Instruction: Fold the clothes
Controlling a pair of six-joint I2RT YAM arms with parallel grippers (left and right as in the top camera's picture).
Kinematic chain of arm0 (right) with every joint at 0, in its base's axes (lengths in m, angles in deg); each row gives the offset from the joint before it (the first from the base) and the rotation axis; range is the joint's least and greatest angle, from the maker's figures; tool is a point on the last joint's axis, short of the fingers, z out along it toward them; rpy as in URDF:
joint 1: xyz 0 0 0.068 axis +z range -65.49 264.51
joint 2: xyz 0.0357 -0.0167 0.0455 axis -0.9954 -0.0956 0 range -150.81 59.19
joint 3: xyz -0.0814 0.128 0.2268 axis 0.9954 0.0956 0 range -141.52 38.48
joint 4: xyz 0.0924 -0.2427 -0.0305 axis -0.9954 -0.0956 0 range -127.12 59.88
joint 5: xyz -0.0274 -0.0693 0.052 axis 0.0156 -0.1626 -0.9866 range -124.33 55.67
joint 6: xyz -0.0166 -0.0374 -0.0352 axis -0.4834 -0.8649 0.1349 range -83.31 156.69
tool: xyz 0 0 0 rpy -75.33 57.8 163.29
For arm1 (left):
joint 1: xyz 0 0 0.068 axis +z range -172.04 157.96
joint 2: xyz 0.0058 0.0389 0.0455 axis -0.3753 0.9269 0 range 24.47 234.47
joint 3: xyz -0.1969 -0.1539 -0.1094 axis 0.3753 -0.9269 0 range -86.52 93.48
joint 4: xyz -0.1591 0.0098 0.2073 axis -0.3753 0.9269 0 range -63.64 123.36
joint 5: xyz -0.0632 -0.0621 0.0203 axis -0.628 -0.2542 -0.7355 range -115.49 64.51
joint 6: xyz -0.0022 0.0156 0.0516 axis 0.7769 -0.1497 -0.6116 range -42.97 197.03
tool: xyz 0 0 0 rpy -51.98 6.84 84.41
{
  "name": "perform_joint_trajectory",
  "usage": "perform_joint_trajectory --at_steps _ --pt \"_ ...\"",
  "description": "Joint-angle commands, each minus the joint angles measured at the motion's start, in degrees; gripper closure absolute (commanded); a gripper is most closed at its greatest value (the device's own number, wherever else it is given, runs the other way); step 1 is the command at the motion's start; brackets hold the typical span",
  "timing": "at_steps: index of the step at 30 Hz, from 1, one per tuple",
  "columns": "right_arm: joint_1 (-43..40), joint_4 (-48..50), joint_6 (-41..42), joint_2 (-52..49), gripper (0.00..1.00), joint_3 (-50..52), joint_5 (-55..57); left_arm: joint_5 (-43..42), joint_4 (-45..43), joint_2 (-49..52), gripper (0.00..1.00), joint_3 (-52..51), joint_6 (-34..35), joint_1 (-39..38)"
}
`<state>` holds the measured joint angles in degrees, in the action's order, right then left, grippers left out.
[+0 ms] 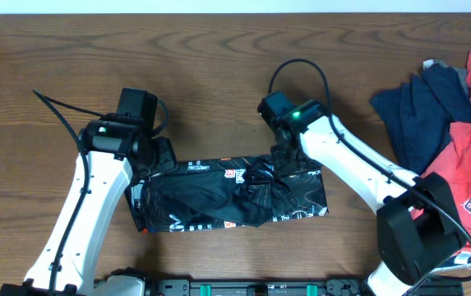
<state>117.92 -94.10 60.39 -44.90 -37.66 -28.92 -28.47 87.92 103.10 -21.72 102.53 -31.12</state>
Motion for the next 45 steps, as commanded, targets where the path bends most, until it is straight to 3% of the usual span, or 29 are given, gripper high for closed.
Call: perform_joint_trajectory --at_steps 1,7,16,19,23,27,31,36,43,45 --pt "-0.3 0.2 -1.2 0.6 0.55 1.3 0.8 0.7 0.3 -0.1 0.34 0.9 -0.1 0.3" --pt "0.8 2.2 -3.2 0.6 0.51 5.4 -1.3 0.7 0.3 -0.1 0.34 0.9 -0.1 0.3" --pt "3.0 9.3 -6.3 0.6 0.54 10.4 -6.4 0.7 0.3 -0.1 0.34 0.9 -0.1 0.3" --pt "4.8 11.1 -13.1 0.6 0.53 10.4 -14.4 0.7 0.4 -0.1 0.34 0.9 -0.1 0.3" --pt "7.7 13.7 -25.1 0.6 0.53 10.4 -33.9 0.7 0.5 -0.1 0.34 0.9 -0.1 0.3" --pt "9.5 17.6 -27.6 0.6 0.51 10.4 -42.5 0.7 0.6 -0.1 0.34 0.9 -0.1 0.3" --pt "9.1 20.1 -22.8 0.6 0.51 9.6 -38.8 0.7 0.8 -0.1 0.34 0.9 -0.1 0.3" --pt "7.4 15.7 -22.3 1.8 0.5 5.9 -34.3 0.7 1.0 -0.1 0.34 0.9 -0.1 0.3" --pt "5.4 8.0 -7.8 7.7 0.5 3.3 -7.5 0.7 1.0 -0.1 0.34 0.9 -0.1 0.3" --pt "5.0 6.7 -5.3 8.2 0.51 3.4 -4.4 0.7 1.0 -0.1 0.34 0.9 -0.1 0.3"
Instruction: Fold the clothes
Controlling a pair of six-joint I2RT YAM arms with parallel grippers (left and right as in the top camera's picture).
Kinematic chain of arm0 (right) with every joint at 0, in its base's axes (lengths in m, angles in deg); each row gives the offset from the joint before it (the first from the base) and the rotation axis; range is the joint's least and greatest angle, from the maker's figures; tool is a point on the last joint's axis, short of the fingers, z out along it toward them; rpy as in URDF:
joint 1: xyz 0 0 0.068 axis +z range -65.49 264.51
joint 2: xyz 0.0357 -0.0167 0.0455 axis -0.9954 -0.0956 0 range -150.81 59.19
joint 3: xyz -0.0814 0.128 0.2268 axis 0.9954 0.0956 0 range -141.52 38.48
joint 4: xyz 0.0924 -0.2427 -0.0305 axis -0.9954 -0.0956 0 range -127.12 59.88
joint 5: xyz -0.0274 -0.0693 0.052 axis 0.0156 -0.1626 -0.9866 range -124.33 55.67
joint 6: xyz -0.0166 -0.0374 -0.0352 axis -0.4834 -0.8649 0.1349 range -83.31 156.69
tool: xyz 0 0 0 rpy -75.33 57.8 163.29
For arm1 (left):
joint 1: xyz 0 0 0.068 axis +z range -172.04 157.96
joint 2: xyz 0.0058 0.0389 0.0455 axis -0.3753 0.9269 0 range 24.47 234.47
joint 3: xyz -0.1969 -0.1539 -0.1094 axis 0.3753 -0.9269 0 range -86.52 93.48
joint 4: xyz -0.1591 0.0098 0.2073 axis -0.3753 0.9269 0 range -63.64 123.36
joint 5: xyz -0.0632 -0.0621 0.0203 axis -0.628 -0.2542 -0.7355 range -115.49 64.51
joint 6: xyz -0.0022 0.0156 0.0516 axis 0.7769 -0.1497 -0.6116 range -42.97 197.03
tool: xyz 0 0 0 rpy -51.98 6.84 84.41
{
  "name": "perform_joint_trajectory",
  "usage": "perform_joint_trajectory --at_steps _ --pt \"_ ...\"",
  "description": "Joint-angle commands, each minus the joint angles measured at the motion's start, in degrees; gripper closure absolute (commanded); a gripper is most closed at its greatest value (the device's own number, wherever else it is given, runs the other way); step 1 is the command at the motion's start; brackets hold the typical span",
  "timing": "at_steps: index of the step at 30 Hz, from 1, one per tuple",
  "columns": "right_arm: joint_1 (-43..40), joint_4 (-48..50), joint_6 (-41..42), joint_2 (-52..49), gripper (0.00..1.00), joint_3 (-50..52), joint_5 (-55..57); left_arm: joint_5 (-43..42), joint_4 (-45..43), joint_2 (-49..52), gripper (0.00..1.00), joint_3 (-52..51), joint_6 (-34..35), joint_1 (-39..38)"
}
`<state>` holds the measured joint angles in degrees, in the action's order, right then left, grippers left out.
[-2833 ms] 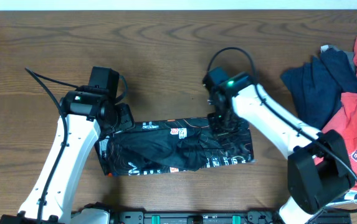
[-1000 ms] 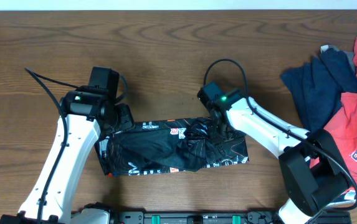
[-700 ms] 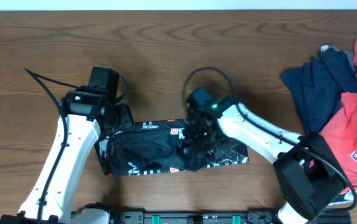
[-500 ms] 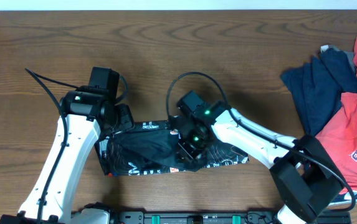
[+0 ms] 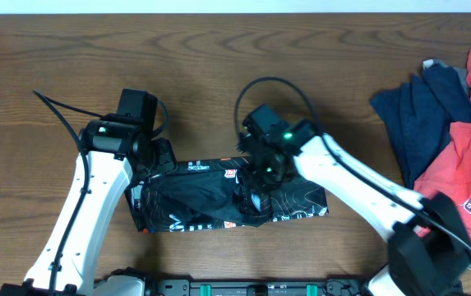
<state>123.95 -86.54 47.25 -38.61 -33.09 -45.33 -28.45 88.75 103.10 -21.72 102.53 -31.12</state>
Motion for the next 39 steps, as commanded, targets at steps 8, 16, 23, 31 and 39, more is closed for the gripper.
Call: perform_joint_trajectory --at_steps 8,16,23,31,39 --pt "0.3 -0.5 9.4 -0.9 0.6 3.2 11.3 0.7 0.1 -0.1 0.34 0.9 -0.1 0.3" --pt "5.9 4.2 7.9 -4.4 0.6 4.6 4.8 0.7 0.2 -0.1 0.34 0.9 -0.1 0.3" --pt "11.1 10.6 6.7 -7.0 0.57 4.6 -1.2 0.7 0.4 -0.1 0.34 0.9 -0.1 0.3" --pt "10.0 10.0 6.1 -5.2 0.54 2.7 0.5 0.7 0.6 -0.1 0.34 0.9 -0.1 0.3" --pt "6.3 4.0 9.0 1.4 0.5 0.7 10.8 0.7 0.5 -0.1 0.34 0.9 -0.1 0.3"
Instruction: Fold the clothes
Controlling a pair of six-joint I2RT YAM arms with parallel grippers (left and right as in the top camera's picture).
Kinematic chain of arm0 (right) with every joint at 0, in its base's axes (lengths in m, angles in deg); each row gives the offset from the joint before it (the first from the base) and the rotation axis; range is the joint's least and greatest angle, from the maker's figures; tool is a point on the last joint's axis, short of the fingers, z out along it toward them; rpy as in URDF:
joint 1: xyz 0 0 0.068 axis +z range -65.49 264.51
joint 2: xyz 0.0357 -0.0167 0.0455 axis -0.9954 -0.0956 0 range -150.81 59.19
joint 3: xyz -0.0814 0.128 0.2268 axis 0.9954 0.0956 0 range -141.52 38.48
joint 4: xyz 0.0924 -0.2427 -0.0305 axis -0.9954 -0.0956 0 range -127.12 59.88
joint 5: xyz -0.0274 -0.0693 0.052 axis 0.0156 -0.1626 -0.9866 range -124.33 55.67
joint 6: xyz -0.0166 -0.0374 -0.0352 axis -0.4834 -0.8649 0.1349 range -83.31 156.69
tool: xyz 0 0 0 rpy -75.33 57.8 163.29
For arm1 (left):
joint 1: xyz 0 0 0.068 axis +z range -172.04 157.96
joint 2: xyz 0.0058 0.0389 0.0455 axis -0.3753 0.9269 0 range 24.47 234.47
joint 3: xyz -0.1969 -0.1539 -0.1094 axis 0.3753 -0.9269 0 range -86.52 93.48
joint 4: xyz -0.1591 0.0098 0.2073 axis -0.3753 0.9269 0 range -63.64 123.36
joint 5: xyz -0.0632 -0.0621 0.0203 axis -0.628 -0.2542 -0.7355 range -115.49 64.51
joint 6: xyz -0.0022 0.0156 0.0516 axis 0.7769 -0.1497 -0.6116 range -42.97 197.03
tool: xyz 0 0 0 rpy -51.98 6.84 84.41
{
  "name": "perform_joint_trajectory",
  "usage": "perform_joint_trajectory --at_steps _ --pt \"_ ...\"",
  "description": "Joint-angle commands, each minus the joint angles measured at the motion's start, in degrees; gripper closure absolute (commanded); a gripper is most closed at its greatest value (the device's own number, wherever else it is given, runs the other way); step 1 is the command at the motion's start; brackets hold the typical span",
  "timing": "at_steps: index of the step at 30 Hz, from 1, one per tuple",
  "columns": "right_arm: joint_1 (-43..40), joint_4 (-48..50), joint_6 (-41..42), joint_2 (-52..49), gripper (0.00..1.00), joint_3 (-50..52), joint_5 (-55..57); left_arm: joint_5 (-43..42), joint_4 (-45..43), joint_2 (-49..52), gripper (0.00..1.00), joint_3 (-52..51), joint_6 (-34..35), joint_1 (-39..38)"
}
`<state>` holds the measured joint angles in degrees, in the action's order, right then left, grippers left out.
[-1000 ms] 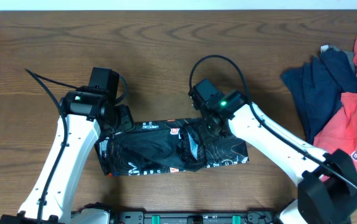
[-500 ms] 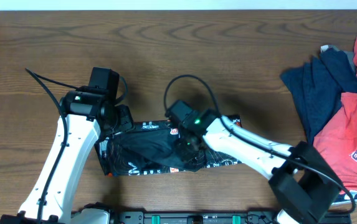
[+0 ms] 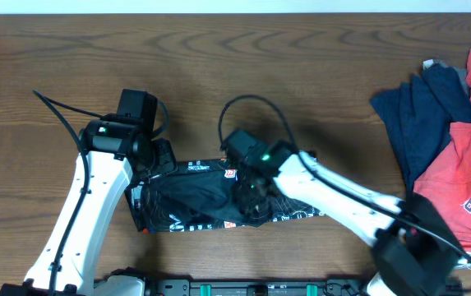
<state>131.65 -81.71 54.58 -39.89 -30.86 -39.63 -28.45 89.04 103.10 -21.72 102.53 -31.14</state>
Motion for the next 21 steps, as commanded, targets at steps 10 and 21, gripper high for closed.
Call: perform_joint_trajectory --at_steps 10,21 --pt "-4.9 -2.8 8.9 -1.1 0.54 3.5 12.6 0.7 0.3 -0.1 0.34 0.9 -0.1 0.3" --pt "-2.9 5.4 4.6 -3.3 0.55 5.7 1.7 0.7 0.3 -0.1 0.34 0.9 -0.1 0.3"
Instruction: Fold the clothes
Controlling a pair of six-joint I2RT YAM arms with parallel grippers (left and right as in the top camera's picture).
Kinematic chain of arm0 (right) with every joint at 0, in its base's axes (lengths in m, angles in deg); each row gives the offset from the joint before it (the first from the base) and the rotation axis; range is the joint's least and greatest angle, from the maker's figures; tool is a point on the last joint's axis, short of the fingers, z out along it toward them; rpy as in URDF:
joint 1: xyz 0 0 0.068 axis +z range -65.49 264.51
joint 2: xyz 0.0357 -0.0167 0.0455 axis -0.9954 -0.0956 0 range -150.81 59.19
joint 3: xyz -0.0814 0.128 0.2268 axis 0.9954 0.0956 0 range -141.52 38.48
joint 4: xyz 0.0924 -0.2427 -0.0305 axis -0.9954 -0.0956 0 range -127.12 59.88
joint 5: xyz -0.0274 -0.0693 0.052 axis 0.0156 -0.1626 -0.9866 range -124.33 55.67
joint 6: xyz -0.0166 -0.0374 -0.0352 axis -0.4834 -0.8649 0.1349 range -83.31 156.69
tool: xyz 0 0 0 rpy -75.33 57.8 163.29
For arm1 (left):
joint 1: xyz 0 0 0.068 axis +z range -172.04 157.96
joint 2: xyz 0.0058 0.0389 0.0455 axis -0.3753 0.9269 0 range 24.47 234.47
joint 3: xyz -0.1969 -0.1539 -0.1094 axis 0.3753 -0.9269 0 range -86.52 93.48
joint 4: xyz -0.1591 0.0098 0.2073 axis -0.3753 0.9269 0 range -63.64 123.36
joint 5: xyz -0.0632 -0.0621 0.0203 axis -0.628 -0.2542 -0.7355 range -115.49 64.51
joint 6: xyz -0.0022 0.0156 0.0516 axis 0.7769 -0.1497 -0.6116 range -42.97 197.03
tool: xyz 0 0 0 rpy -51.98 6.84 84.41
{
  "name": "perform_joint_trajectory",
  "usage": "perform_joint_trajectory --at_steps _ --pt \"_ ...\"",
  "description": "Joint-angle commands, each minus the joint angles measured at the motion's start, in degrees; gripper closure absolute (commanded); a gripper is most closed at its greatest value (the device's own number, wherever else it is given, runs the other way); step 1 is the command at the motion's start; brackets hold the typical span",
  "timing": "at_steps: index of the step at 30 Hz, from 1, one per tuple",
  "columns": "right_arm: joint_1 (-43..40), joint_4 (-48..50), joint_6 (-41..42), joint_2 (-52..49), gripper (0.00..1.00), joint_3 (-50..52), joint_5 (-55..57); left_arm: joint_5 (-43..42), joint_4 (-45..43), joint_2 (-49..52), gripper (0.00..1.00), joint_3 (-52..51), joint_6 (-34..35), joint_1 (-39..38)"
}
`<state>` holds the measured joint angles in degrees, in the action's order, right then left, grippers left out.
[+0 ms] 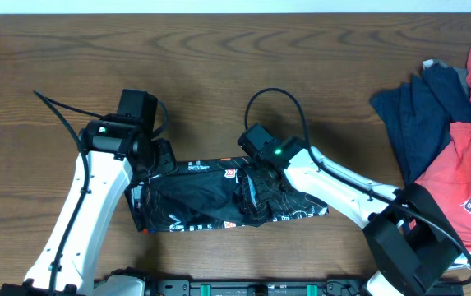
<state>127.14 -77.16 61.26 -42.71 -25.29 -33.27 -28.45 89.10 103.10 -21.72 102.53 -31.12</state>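
A black garment with white and orange print (194, 197) lies stretched left to right near the table's front edge. It is bunched into a dark rumpled heap (256, 205) at its middle, and its right end (309, 201) lies flat. My left gripper (151, 174) is down on the garment's left end, its fingers hidden under the wrist. My right gripper (258, 182) is down on the rumpled heap. Its fingers are dark against the dark cloth, so their state does not show.
A pile of clothes sits at the right edge: a navy piece (420, 111) and red pieces (465, 164). The bare wooden table (219, 74) stretches behind the garment. The arm bases stand at the front edge.
My right gripper has moved a little to the right along the garment's middle, and its arm has swung with it. The heap of cloth looks much the same. The left arm has not moved.
My right gripper was first at the garment's upper edge, right of the middle heap. Then it was further left over the heap, then further left again, and now it is slightly back to the right. The left gripper has stayed on the left end throughout.
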Motion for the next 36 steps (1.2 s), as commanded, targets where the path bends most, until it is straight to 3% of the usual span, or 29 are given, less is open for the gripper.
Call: perform_joint_trajectory --at_steps 1,6,18,28,32,36 --pt "2.0 1.2 -3.0 -0.4 0.55 0.1 -5.6 0.7 0.2 -0.1 0.34 0.9 -0.1 0.3" --pt "4.4 4.7 -8.0 -0.4 0.53 0.1 -13.7 0.7 0.2 -0.1 0.34 0.9 -0.1 0.3" --pt "4.5 5.8 -9.8 -0.2 0.46 -0.3 -14.4 0.7 0.5 -0.1 0.33 0.9 -0.7 0.3" --pt "-3.9 -8.0 -6.8 7.4 0.39 -10.4 -0.4 1.1 1.3 -0.1 0.11 0.1 -6.7 2.1" --pt "-10.1 -11.9 -4.8 10.8 0.37 -10.6 0.0 1.1 1.2 0.2 0.03 -3.0 -8.6 5.7" --pt "-15.5 -15.3 -3.3 11.4 0.37 -10.6 0.0 -0.2 -1.7 1.8 0.0 -7.2 -12.3 9.0"
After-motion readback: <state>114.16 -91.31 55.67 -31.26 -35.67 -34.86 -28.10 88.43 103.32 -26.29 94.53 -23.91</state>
